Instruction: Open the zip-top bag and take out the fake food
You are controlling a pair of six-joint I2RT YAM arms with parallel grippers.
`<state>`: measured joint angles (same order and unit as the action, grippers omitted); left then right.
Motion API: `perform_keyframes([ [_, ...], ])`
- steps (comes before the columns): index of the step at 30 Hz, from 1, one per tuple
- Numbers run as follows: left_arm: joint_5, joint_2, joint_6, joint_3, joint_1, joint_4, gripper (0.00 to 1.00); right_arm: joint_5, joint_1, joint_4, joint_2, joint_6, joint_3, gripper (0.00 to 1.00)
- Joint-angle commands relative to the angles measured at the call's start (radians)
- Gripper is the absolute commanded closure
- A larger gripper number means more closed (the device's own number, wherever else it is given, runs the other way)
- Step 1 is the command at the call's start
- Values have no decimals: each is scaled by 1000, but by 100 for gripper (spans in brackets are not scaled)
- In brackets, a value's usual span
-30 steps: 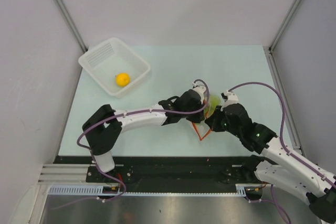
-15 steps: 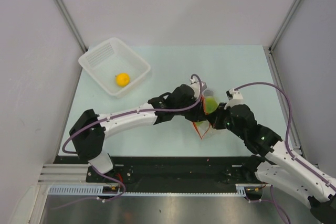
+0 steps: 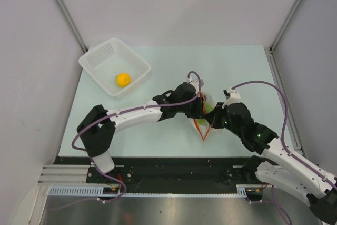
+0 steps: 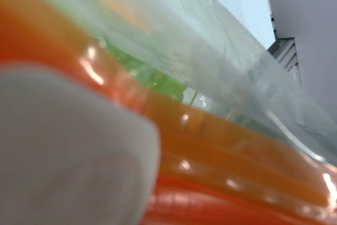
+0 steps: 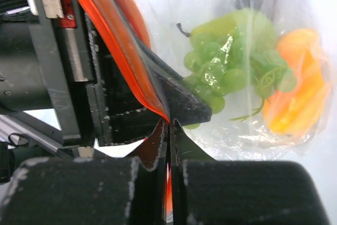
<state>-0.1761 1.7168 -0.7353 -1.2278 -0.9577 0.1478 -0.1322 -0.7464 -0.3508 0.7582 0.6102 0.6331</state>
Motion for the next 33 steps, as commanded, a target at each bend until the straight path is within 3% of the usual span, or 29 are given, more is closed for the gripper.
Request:
perform_keyframes([
  [1,-51,-88,-79,-56,28,-135,100,-40,-11,-93,-26,-15,-18,100],
  [6,-186,-158,-187,-13,40,-221,100,-76,-11,-91,-25,-23,-24,100],
  [10,-237,-201,-182,-4,40,-240,100,-122,-10,-109,-28,-4,-13,100],
  [18,-269,-247,-4,57,40,-114,100,-265,-7,-189,-129,25,-7,100],
  [24,-322,-286,30,93,40,-209,100,-284,-2,-200,-155,20,-39,100],
  [29,-434,-283,94,24,42,-240,100,-300,-4,-223,-143,54,-43,100],
  [33,-361,-310,250,-55,39,-24,100,-359,-4,-272,-161,91,-32,100],
])
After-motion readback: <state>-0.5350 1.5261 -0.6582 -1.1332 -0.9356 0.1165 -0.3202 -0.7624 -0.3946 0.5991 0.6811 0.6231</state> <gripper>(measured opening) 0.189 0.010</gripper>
